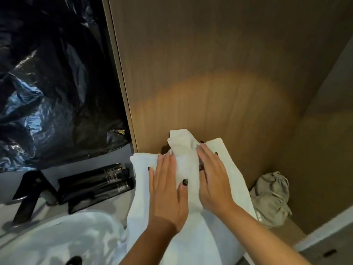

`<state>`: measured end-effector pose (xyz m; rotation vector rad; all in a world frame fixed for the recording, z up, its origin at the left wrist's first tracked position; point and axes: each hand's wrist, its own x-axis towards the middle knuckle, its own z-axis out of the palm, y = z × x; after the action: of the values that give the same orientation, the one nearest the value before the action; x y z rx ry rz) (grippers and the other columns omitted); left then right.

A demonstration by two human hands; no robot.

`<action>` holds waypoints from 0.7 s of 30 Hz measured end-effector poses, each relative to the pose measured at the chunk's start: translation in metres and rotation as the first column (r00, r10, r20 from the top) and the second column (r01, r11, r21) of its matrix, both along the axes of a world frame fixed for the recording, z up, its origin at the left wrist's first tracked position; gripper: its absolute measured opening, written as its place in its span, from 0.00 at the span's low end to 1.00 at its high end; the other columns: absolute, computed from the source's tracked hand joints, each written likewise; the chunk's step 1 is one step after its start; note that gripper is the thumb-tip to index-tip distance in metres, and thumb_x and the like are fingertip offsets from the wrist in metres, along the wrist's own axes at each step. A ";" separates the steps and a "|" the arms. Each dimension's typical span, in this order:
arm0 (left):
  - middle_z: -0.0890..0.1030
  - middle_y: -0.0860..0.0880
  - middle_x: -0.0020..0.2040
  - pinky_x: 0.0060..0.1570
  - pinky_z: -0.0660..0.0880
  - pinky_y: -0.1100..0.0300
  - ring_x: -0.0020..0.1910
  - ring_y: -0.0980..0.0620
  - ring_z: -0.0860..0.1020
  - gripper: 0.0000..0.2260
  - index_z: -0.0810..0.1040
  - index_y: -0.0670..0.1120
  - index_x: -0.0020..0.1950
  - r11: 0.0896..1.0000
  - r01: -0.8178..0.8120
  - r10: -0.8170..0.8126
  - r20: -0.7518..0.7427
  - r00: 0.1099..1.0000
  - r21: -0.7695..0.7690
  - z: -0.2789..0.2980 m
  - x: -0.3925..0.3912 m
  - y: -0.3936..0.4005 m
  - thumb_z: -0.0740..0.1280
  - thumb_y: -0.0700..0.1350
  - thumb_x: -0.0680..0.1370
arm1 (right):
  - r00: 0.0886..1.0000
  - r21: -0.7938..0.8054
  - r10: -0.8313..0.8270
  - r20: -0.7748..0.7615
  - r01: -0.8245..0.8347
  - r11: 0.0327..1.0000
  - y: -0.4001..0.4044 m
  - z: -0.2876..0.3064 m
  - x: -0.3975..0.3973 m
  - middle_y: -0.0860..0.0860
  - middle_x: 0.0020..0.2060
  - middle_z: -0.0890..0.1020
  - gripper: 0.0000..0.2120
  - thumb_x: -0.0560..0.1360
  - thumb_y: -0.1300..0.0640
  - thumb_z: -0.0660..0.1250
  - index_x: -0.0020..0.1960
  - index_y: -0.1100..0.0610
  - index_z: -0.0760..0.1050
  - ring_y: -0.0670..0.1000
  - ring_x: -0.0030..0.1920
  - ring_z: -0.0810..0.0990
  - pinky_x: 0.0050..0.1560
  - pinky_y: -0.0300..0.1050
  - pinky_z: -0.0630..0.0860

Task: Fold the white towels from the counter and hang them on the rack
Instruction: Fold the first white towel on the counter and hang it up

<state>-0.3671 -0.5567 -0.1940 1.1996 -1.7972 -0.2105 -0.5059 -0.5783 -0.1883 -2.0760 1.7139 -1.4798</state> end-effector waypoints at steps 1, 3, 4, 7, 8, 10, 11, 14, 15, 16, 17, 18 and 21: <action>0.54 0.51 0.80 0.77 0.43 0.55 0.80 0.55 0.49 0.28 0.46 0.52 0.81 1.000 -0.008 0.009 0.052 0.999 -0.020 -0.008 -0.001 -0.010 0.51 0.48 0.82 | 0.995 0.003 0.016 -0.098 -0.015 1.000 -0.005 -0.004 -0.002 0.46 0.75 0.65 0.23 0.82 0.55 0.56 0.76 0.48 0.58 0.45 0.74 0.63 0.75 0.51 0.59; 0.54 0.55 0.80 0.77 0.47 0.50 0.80 0.54 0.51 0.28 0.48 0.52 0.81 1.000 -0.021 0.021 0.063 0.998 -0.005 -0.021 0.005 -0.033 0.52 0.49 0.81 | 0.964 0.083 0.067 -0.258 -0.047 0.995 -0.019 -0.007 -0.015 0.44 0.76 0.59 0.25 0.82 0.50 0.49 0.78 0.51 0.56 0.43 0.77 0.56 0.77 0.54 0.56; 0.53 0.59 0.79 0.77 0.49 0.50 0.79 0.56 0.51 0.27 0.49 0.54 0.80 1.000 -0.022 0.022 0.030 0.999 0.010 -0.027 0.010 -0.043 0.52 0.50 0.81 | 0.944 0.144 0.093 -0.317 -0.049 0.988 -0.027 -0.009 -0.023 0.43 0.77 0.56 0.26 0.82 0.47 0.46 0.79 0.52 0.55 0.43 0.78 0.52 0.77 0.53 0.53; 0.52 0.63 0.78 0.77 0.52 0.55 0.78 0.57 0.54 0.26 0.50 0.57 0.80 1.000 0.003 -0.002 -0.039 0.999 0.015 -0.040 0.016 -0.061 0.51 0.50 0.82 | 0.927 0.319 0.173 -0.332 -0.063 0.946 -0.045 -0.015 -0.039 0.42 0.79 0.50 0.33 0.79 0.37 0.41 0.80 0.50 0.48 0.41 0.78 0.43 0.78 0.48 0.46; 0.53 0.63 0.78 0.76 0.53 0.56 0.78 0.57 0.55 0.25 0.51 0.54 0.80 1.000 0.003 -0.003 -0.043 0.999 0.007 -0.043 0.015 -0.063 0.50 0.50 0.82 | 0.935 0.357 0.189 -0.301 -0.073 0.931 -0.049 -0.016 -0.041 0.42 0.79 0.48 0.35 0.78 0.33 0.40 0.80 0.49 0.46 0.40 0.78 0.42 0.78 0.46 0.45; 0.55 0.60 0.78 0.76 0.54 0.56 0.78 0.54 0.56 0.25 0.52 0.52 0.80 1.000 -0.006 0.007 -0.064 0.998 0.022 -0.046 0.011 -0.064 0.51 0.50 0.83 | 0.964 0.434 0.192 -0.183 -0.095 0.896 -0.055 -0.021 -0.043 0.40 0.78 0.47 0.40 0.75 0.28 0.40 0.80 0.49 0.45 0.39 0.77 0.41 0.76 0.42 0.43; 0.57 0.58 0.78 0.76 0.55 0.55 0.78 0.52 0.57 0.25 0.53 0.51 0.80 0.999 -0.005 0.009 -0.087 0.996 0.047 -0.046 0.010 -0.064 0.51 0.50 0.83 | 0.982 0.499 0.175 -0.076 -0.114 0.859 -0.058 -0.023 -0.047 0.39 0.78 0.47 0.40 0.75 0.28 0.42 0.80 0.48 0.45 0.39 0.77 0.41 0.75 0.39 0.41; 0.61 0.56 0.77 0.74 0.59 0.53 0.76 0.54 0.61 0.24 0.53 0.55 0.79 0.991 0.014 0.007 -0.162 0.987 0.130 -0.045 0.012 -0.060 0.51 0.52 0.83 | 0.982 0.633 0.119 0.150 -0.188 0.751 -0.063 -0.032 -0.064 0.39 0.78 0.47 0.38 0.76 0.29 0.47 0.80 0.46 0.44 0.38 0.77 0.42 0.73 0.36 0.39; 0.61 0.58 0.77 0.74 0.59 0.55 0.76 0.56 0.61 0.24 0.52 0.56 0.79 0.989 0.013 0.012 -0.164 0.986 0.150 -0.045 0.014 -0.059 0.51 0.53 0.83 | 0.981 0.642 0.127 0.147 -0.192 0.742 -0.063 -0.033 -0.068 0.39 0.79 0.46 0.39 0.75 0.28 0.46 0.80 0.45 0.44 0.38 0.77 0.42 0.74 0.37 0.39; 0.60 0.59 0.77 0.74 0.58 0.55 0.76 0.58 0.60 0.24 0.52 0.56 0.79 0.985 0.001 0.027 -0.156 0.987 0.173 -0.045 0.015 -0.058 0.51 0.54 0.83 | 0.982 0.648 0.135 0.133 -0.189 0.738 -0.063 -0.032 -0.070 0.39 0.78 0.46 0.39 0.75 0.27 0.46 0.80 0.45 0.44 0.39 0.77 0.42 0.75 0.39 0.39; 0.59 0.58 0.78 0.75 0.57 0.55 0.77 0.58 0.58 0.25 0.51 0.55 0.80 0.978 -0.022 0.054 -0.150 0.987 0.205 -0.046 0.017 -0.056 0.50 0.56 0.83 | 0.985 0.650 0.131 0.110 -0.171 0.740 -0.062 -0.029 -0.069 0.39 0.78 0.46 0.38 0.76 0.29 0.47 0.80 0.46 0.43 0.41 0.78 0.42 0.76 0.41 0.40; 0.57 0.58 0.79 0.76 0.56 0.54 0.77 0.59 0.56 0.27 0.51 0.54 0.80 0.969 -0.047 0.086 -0.152 0.985 0.244 -0.049 0.019 -0.053 0.50 0.59 0.82 | 0.989 0.635 0.121 0.088 -0.149 0.758 -0.058 -0.025 -0.066 0.41 0.79 0.47 0.36 0.79 0.33 0.48 0.80 0.49 0.43 0.42 0.78 0.43 0.77 0.43 0.41; 0.52 0.61 0.79 0.77 0.53 0.56 0.78 0.63 0.52 0.32 0.49 0.51 0.81 0.936 -0.106 0.182 -0.205 0.962 0.336 -0.058 0.026 -0.026 0.50 0.63 0.81 | 0.996 0.439 0.068 0.050 -0.083 0.895 -0.028 -0.017 -0.058 0.49 0.79 0.51 0.32 0.82 0.41 0.49 0.80 0.55 0.46 0.45 0.78 0.47 0.78 0.50 0.46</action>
<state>-0.3408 -0.5829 -0.2524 1.4653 -1.4972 -0.5548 -0.5637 -0.6066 -0.2051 -1.8386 1.7327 -0.9770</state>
